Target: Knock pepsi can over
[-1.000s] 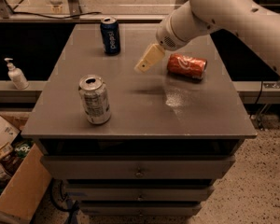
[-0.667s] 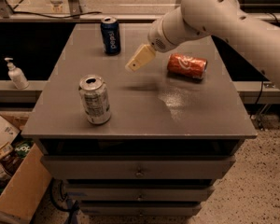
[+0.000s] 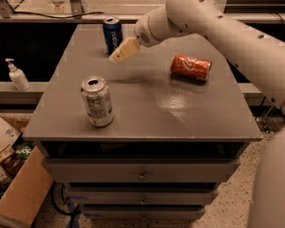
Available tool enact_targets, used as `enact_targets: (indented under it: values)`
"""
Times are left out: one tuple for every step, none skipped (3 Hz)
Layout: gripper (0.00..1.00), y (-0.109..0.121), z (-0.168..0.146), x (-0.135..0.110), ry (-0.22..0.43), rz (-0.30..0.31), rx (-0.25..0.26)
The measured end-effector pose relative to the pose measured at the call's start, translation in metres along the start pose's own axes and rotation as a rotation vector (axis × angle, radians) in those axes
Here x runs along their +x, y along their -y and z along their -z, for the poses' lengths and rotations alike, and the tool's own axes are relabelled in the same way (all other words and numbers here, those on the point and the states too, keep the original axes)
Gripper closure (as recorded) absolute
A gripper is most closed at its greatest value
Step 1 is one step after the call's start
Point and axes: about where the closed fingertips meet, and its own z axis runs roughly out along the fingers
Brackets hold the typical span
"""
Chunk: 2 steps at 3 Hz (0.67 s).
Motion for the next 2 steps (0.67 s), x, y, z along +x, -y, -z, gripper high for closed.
enact_targets:
  values:
    - [0.0, 0.006, -0.04, -0.005, 0.014, -0.05, -0.025]
    - [0.0, 0.011, -0.069, -0.009, 0.027, -0.092, -0.037]
